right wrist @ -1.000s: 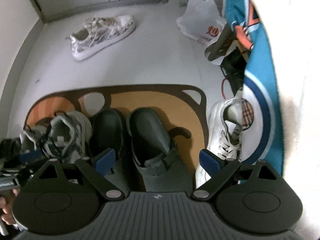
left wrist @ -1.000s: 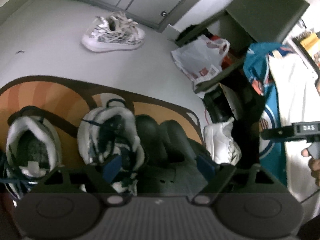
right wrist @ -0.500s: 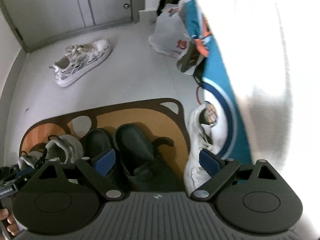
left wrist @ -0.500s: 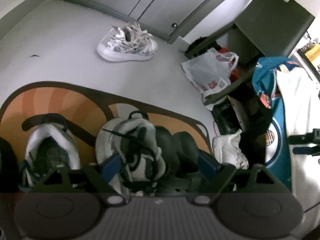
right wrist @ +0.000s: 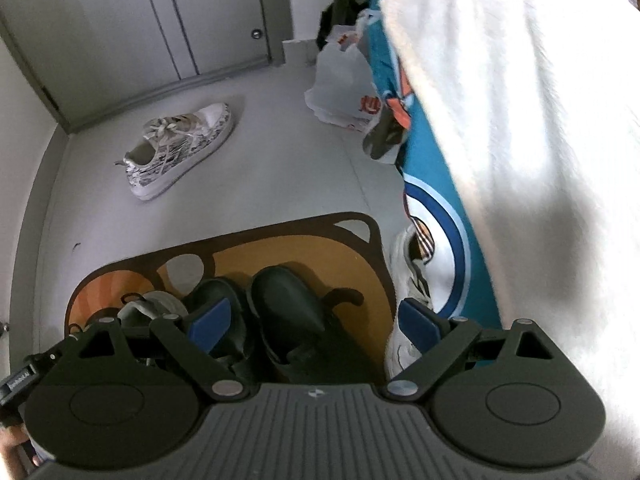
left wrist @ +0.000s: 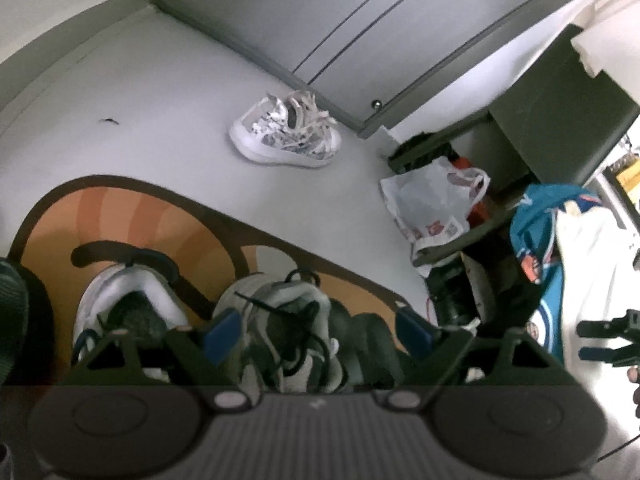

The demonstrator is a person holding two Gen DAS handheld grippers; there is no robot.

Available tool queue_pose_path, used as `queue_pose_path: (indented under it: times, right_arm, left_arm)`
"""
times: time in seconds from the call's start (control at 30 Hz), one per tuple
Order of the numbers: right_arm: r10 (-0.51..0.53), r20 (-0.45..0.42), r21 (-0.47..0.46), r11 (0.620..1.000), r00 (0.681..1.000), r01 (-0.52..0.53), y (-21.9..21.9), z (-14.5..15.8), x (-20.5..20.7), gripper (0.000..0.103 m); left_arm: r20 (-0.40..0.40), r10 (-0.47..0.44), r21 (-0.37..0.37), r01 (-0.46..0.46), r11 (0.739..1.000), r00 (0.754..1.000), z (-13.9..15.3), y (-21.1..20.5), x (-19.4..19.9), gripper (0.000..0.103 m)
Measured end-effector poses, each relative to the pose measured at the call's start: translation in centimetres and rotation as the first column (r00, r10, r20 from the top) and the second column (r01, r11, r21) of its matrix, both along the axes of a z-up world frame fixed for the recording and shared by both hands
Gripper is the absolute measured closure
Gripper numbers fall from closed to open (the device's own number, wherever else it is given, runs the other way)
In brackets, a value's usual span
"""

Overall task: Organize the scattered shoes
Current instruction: 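Withdraw the left tool and move it toward the white-silver patterned sneaker, then lower the left tool onto the sneaker's laces at the tongue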

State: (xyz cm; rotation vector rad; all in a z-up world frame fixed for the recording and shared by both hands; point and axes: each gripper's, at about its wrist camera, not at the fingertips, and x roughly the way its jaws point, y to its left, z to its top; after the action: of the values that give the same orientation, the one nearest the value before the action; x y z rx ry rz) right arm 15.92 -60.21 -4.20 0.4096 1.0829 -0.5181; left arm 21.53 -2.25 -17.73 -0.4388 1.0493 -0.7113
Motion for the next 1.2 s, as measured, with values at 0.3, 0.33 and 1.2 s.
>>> queue_pose_path:
  times: [0.3,0.33,1.2]
  right_arm:
    - [0.117,0.036,0.075,0.99,0.992,-0.12,0.1,0.5,0.5,0.009]
    - [0.118,0.037,0.081,0.989,0.992,-0.121,0.1,0.6,0.5,0.009]
    - [0.592,0.025,-0.028,0.806,0.806,-0.591,-7.4,-1.9,12.8,0.009]
  left_arm:
    - [-0.025,0.14,-0.061,-0.141,0.988,0.99,0.3,2.2,2.0,0.017]
    - [-0.026,0.146,-0.059,-0.147,0.987,0.989,0.3,2.2,2.2,0.017]
    - [0.046,0.175,0.14,-0.18,0.974,0.984,5.7,-5.9,10.3,0.017]
